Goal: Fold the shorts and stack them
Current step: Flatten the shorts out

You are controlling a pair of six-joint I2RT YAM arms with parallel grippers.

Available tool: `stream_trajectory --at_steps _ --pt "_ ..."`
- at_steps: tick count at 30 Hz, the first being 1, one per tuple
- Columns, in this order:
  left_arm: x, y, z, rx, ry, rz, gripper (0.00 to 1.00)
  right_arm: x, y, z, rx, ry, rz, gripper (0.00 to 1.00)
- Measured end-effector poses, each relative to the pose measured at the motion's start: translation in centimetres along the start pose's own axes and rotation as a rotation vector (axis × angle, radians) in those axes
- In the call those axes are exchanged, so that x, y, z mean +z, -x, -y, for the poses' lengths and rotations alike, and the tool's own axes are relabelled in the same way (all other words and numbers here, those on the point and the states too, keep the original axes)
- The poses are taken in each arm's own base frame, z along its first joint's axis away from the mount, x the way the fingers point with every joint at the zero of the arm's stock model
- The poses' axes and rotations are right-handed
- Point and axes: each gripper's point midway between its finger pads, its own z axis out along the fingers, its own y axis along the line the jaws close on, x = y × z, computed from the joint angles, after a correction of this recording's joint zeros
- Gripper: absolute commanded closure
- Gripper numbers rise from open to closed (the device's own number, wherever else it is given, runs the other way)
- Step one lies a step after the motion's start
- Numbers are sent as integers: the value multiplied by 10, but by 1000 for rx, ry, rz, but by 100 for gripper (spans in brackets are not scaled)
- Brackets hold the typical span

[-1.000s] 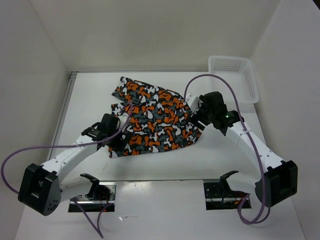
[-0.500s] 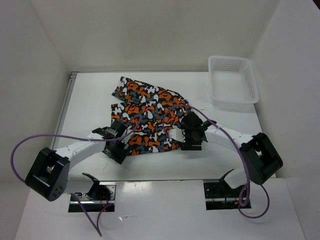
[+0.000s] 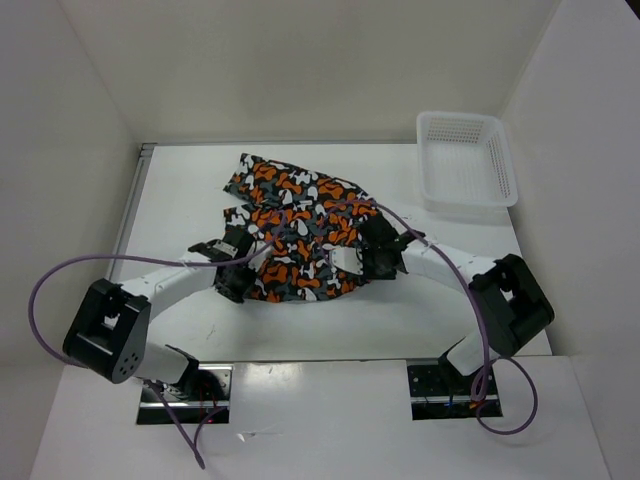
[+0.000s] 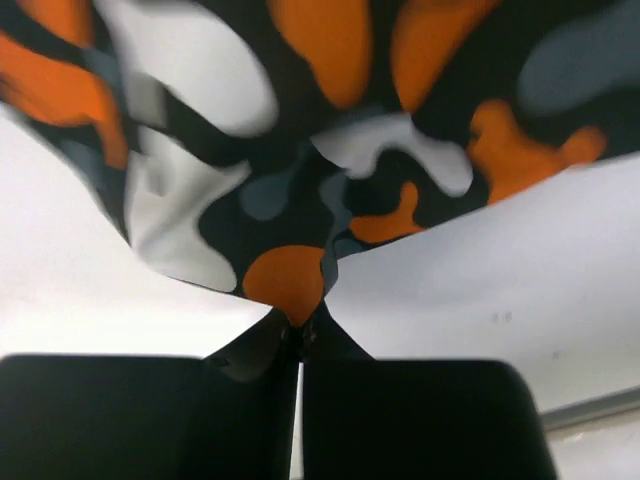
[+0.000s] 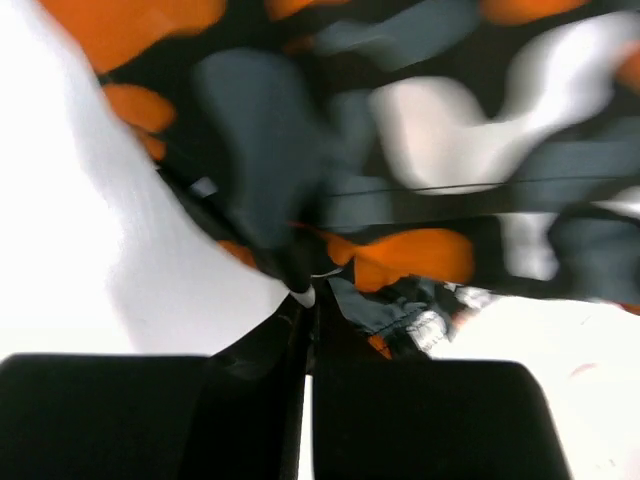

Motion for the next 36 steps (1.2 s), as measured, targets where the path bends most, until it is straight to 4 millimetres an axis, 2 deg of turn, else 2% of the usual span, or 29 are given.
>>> stream_trajectory --at_steps 1,3,6,8,9,11,12,14,18,20,22,25,27,29,30,32,34,36 --pt "-2 8 -5 -19 4 8 100 -6 6 7 19 4 10 100" --pt "-13 37 -21 -75 19 73 100 -24 31 39 59 -51 66 100" --pt "-52 104 -64 -168 80 268 100 -76 77 120 126 -228 198 100" --pt "-96 156 -102 -222 146 452 100 -127 106 184 174 -385 306 100" --pt "-123 177 -120 -243 179 537 100 -151 116 210 194 -448 347 100" --pt "-180 208 -150 -274 253 700 100 -197 129 246 229 -559 420 100" --pt "-206 216 -158 -282 282 766 100 -215 132 255 240 -595 444 100" --pt "-251 215 -160 -285 321 865 100 -239 138 256 250 -628 478 100" --pt "-331 185 -142 -280 386 1033 100 -272 157 216 240 -546 553 100" --pt "-377 170 -136 -283 430 1133 100 -301 170 204 226 -518 618 100" --pt "-427 159 -134 -291 480 1242 100 -343 180 199 218 -530 707 100" --pt "-501 141 -132 -305 570 1407 100 -422 193 193 194 -597 875 100" --pt "-544 132 -127 -300 612 1507 100 -473 199 184 174 -639 993 100" --pt "-581 128 -120 -284 633 1590 100 -516 203 169 152 -662 1100 100" --pt "-596 128 -117 -273 637 1625 100 -534 204 161 142 -668 1149 100" --pt "-613 134 -113 -246 631 1670 100 -558 204 147 129 -666 1217 100" --pt "-612 148 -117 -227 614 1669 100 -564 206 142 134 -652 1244 100" --pt "-593 173 -131 -225 591 1622 100 -560 207 143 155 -629 1247 100"
